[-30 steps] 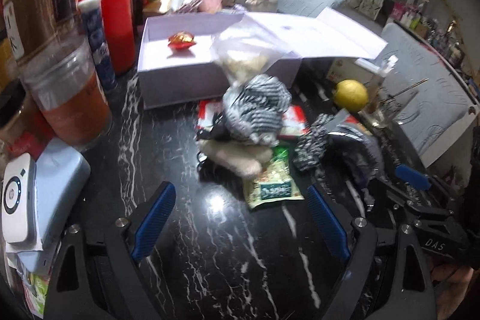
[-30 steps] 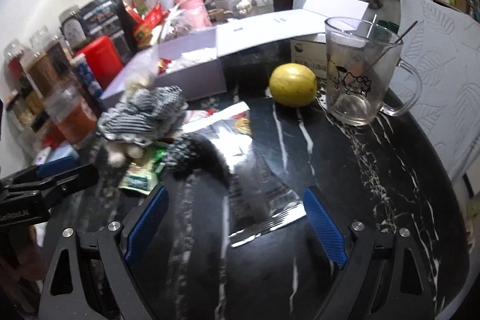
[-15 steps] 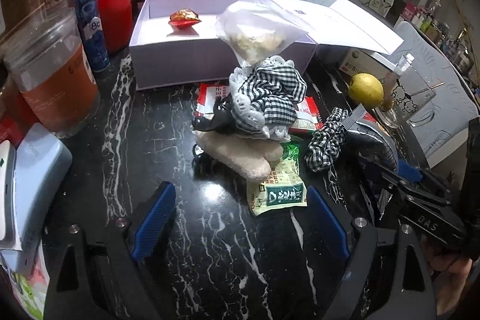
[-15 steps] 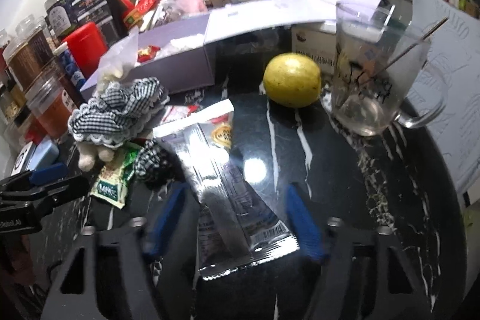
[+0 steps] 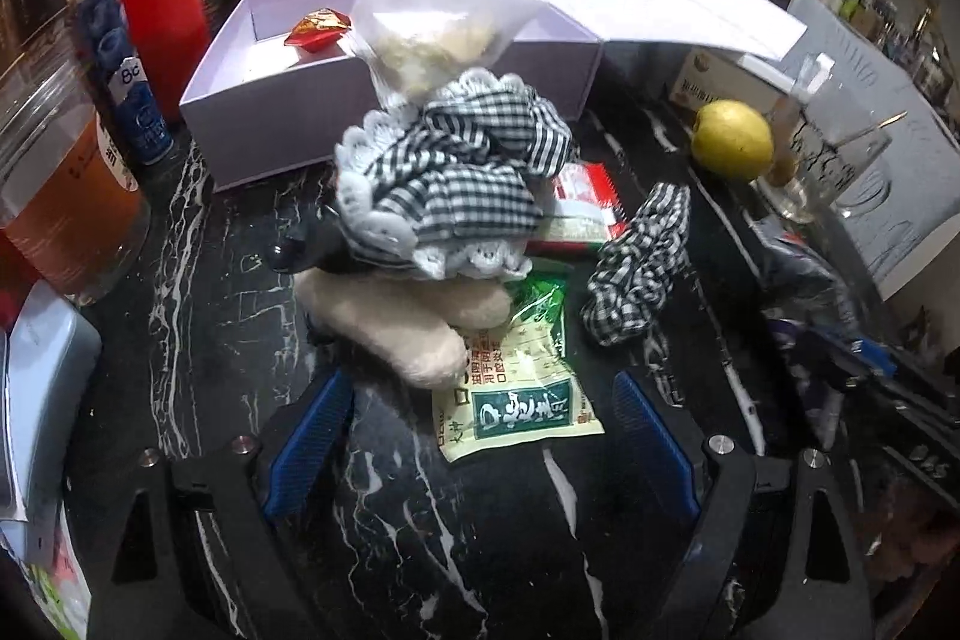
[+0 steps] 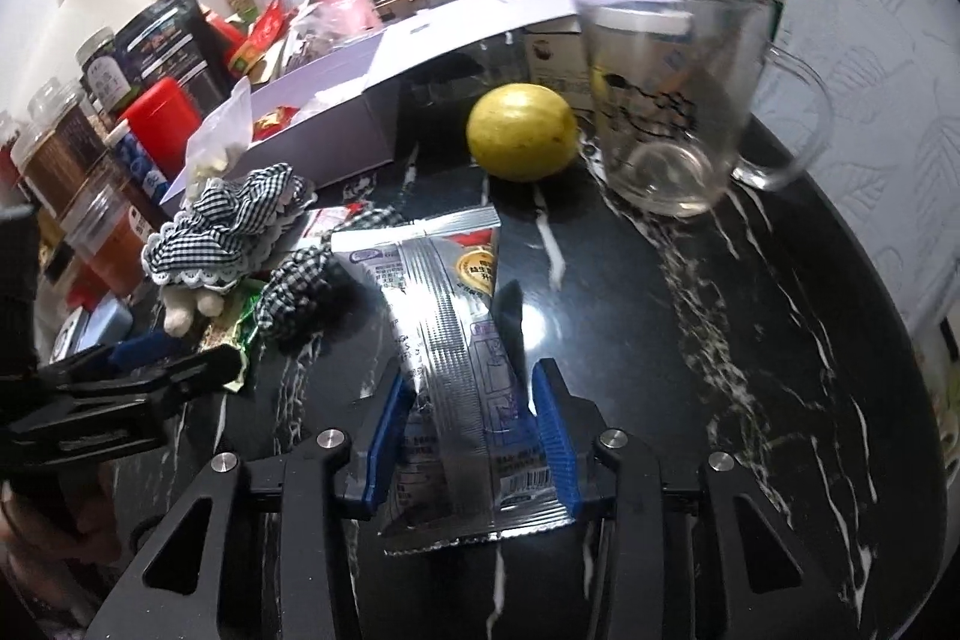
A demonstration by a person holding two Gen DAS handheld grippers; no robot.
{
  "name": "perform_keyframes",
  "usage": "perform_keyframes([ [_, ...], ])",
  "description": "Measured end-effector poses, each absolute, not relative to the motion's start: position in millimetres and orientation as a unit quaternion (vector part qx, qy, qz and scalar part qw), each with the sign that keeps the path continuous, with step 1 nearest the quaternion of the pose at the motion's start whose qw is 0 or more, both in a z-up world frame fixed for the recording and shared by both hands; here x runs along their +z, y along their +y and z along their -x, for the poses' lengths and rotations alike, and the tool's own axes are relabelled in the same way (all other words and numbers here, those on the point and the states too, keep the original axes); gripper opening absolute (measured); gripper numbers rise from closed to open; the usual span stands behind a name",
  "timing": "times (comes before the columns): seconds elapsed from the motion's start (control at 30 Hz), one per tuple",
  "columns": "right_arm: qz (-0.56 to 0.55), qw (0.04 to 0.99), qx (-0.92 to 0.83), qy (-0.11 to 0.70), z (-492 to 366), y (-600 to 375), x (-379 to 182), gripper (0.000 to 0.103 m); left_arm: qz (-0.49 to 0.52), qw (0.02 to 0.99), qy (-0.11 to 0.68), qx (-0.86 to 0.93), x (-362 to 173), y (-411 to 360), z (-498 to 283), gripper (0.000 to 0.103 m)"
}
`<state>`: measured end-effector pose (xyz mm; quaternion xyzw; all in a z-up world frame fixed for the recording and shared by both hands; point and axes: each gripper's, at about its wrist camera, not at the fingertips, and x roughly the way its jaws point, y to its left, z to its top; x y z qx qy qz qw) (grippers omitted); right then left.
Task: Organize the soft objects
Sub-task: 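Grasp the green snack packet with the left tool, then lift the silver packet with the right tool while the left lifts the green packet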
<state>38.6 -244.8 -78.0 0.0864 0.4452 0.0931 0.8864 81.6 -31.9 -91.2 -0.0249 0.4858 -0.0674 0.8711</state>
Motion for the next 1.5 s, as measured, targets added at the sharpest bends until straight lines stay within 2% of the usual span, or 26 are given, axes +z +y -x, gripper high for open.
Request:
perform_keyframes([
  [0.13, -0.093, 0.887, 0.087, 0.444, -35, -251, -78, 0.041, -0.004, 0.876, 0.479, -0.057, -94, -38, -84, 0.087],
  [0.2, -0.095, 0.887, 0.086, 0.444, -34, -252, -78, 0.041, -0.018, 0.881, 0.47, -0.054, -94, -40, -83, 0.074],
  [0.27, -0.096, 0.887, 0.086, 0.444, -33, -252, -78, 0.041, -0.024, 0.883, 0.464, -0.063, -91, -42, -82, 0.052],
  [0.33, -0.095, 0.887, 0.085, 0.444, -32, -252, -78, 0.041, -0.028, 0.881, 0.466, -0.075, -90, -46, -82, 0.046],
  [1.0, -0.077, 0.878, 0.1, 0.461, 4, -235, -76, 0.041, -0.05, 0.863, 0.477, -0.158, -85, -54, -19, 0.046],
  [1.1, -0.086, 0.877, 0.1, 0.461, 5, -235, -77, 0.042, -0.055, 0.867, 0.473, -0.147, -87, -55, -27, 0.054],
  [1.17, -0.092, 0.877, 0.098, 0.461, 5, -236, -77, 0.042, -0.059, 0.868, 0.472, -0.144, -89, -57, -32, 0.068],
  [1.3, -0.091, 0.877, 0.096, 0.461, 6, -235, -77, 0.042, -0.062, 0.876, 0.455, -0.148, -91, -60, -33, 0.071],
  [1.33, -0.092, 0.878, 0.096, 0.461, 6, -236, -77, 0.042, -0.061, 0.878, 0.451, -0.149, -91, -59, -32, 0.066],
  [1.37, -0.092, 0.877, 0.096, 0.461, 6, -236, -77, 0.042, -0.06, 0.882, 0.443, -0.15, -91, -58, -31, 0.051],
  [1.4, -0.093, 0.878, 0.096, 0.46, 6, -236, -77, 0.042, -0.059, 0.883, 0.44, -0.151, -90, -58, -31, 0.045],
  [1.5, -0.092, 0.879, 0.097, 0.458, 6, -236, -78, 0.041, -0.051, 0.884, 0.436, -0.16, -89, -56, -31, 0.041],
])
